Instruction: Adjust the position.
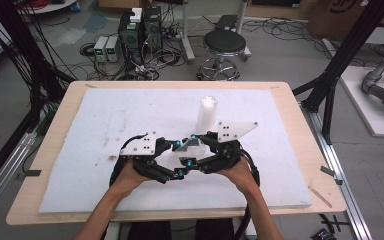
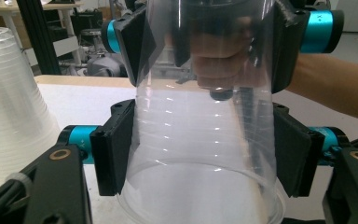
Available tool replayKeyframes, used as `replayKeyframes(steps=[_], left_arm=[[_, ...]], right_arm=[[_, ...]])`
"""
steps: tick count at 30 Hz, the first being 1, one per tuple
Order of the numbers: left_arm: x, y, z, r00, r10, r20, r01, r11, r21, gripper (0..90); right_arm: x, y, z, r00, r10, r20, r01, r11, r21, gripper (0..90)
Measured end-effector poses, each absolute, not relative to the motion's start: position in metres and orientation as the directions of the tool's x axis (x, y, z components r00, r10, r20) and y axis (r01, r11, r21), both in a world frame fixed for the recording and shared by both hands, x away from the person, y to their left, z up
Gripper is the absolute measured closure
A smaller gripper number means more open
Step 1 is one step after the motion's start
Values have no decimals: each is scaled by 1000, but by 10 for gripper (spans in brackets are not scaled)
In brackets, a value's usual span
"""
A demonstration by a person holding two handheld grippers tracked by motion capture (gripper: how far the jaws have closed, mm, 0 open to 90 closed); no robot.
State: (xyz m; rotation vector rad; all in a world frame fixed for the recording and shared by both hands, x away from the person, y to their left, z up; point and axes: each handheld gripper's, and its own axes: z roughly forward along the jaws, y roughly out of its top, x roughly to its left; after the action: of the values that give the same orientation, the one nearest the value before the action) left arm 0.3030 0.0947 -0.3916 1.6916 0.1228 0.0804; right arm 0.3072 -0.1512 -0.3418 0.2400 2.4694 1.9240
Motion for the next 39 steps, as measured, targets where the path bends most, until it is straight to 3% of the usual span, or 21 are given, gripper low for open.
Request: replayKeyframes(steps=[2, 5, 13, 17, 20, 29, 34, 39], left_arm=[[303, 95, -391, 992, 129, -17, 33, -125, 992, 316], [303, 96, -391, 990, 140, -13, 31, -127, 991, 316], [302, 103, -390, 987, 159, -15, 38, -148, 988, 315], [298, 112, -384, 983, 184, -7, 60, -286, 956, 315], [298, 118, -378, 985, 173, -29, 96, -392, 915, 315], [301, 117, -357, 990, 101, -99, 141, -636, 759, 307], [303, 111, -347, 989, 109, -103, 150, -714, 684, 310], [304, 107, -342, 990, 100, -99, 140, -733, 666, 315]], right_arm=[[307, -151, -342, -988, 122, 94, 121, 237, 964, 399], [306, -149, -342, -981, 171, 91, 133, 250, 959, 135], [305, -157, -343, -980, 174, 100, 144, 261, 955, 131], [302, -162, -345, -977, 203, 71, 139, 344, 929, 131], [300, -163, -348, -980, 198, 36, 129, 484, 865, 131], [298, -152, -342, -991, 130, -23, 78, 718, 692, 132], [298, -148, -337, -993, 108, -38, 61, 781, 622, 132], [299, -145, -333, -995, 95, -38, 54, 807, 588, 132]])
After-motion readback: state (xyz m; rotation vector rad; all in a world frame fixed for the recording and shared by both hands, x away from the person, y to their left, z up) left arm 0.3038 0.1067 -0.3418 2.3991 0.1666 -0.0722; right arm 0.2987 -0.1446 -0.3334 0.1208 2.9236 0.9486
